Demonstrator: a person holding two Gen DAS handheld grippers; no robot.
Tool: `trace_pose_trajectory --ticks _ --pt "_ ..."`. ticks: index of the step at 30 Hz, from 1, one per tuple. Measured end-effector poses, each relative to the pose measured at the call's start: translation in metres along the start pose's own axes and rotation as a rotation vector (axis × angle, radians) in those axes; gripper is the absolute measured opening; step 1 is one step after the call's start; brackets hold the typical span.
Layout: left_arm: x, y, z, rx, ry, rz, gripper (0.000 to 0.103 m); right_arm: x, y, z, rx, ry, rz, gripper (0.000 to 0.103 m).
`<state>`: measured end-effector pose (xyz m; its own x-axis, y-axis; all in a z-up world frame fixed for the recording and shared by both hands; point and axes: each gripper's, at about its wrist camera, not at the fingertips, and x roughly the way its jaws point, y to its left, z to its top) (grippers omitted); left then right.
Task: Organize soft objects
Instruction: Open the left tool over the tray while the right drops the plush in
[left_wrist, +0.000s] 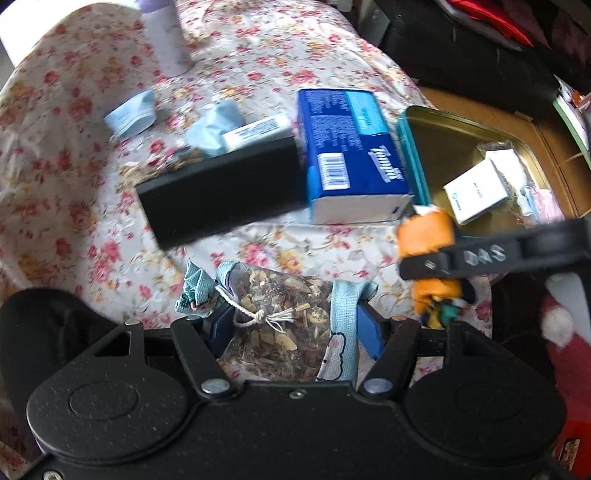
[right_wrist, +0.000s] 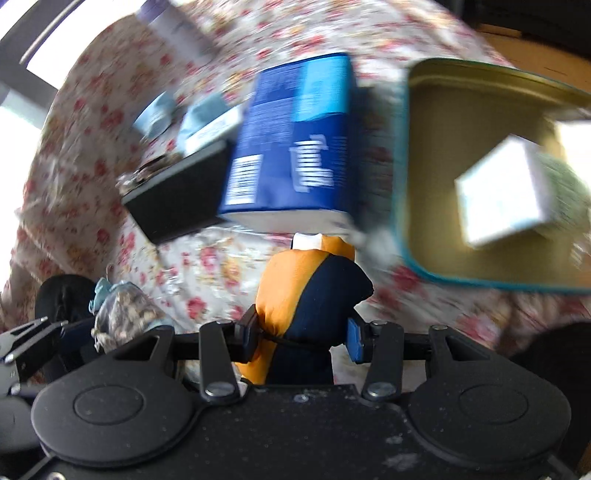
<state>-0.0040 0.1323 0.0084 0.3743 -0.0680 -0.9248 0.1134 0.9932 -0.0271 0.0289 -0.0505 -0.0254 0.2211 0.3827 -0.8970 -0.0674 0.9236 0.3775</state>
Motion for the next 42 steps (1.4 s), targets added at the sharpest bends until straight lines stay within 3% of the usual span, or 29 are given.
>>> trace_pose_trajectory --ticks 6,13,19,30,36,42 --pt "0.001 -0.028 0.020 0.049 -0.013 -0.051 0.062 -0.036 -0.049 -0.020 0.118 -0.074 -0.024 0.045" --pt "0.008 -0.064 0.047 0.113 -0.025 -0.085 0.062 -0.068 -0.098 -0.040 0.231 -0.160 -0.172 0.045" --pt "0.021 -0.091 0.081 0.148 -0.045 -0.088 0.062 -0.074 -0.134 -0.059 0.338 -0.171 -0.178 0.045" --pt "0.050 -0.137 0.134 0.183 -0.101 -0.106 0.062 -0.070 -0.129 -0.055 0.333 -0.192 -0.148 0.045" --pt "0.071 -0.140 0.144 0.114 -0.078 -0.157 0.068 -0.080 -0.130 -0.043 0.317 -0.225 -0.164 0.045" --pt "0.072 -0.135 0.146 0.093 -0.096 -0.126 0.071 -0.082 -0.129 -0.033 0.303 -0.235 -0.173 0.045"
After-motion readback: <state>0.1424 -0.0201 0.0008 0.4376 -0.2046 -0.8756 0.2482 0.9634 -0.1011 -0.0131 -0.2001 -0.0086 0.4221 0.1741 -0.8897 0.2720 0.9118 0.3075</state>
